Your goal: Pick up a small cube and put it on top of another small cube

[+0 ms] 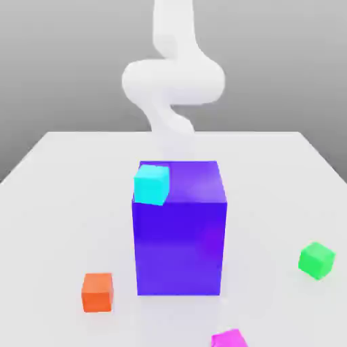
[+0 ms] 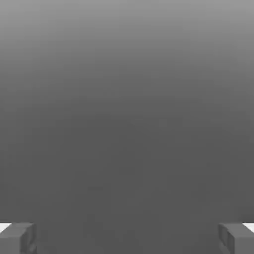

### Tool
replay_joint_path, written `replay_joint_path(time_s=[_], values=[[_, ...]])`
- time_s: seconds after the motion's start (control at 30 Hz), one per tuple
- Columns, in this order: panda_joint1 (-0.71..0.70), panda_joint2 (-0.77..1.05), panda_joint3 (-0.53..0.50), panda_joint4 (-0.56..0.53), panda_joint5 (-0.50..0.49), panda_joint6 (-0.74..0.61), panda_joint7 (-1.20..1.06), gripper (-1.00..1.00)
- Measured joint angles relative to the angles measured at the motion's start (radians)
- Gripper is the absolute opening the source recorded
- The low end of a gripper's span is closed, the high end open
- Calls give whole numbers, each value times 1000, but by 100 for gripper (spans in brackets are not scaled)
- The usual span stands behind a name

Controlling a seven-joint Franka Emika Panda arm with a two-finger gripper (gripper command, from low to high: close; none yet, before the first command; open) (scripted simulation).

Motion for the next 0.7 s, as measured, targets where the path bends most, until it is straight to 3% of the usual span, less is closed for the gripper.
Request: replay_joint_path(time_s=[0.7], values=[[91,768,30,4,8,234,-107,0]])
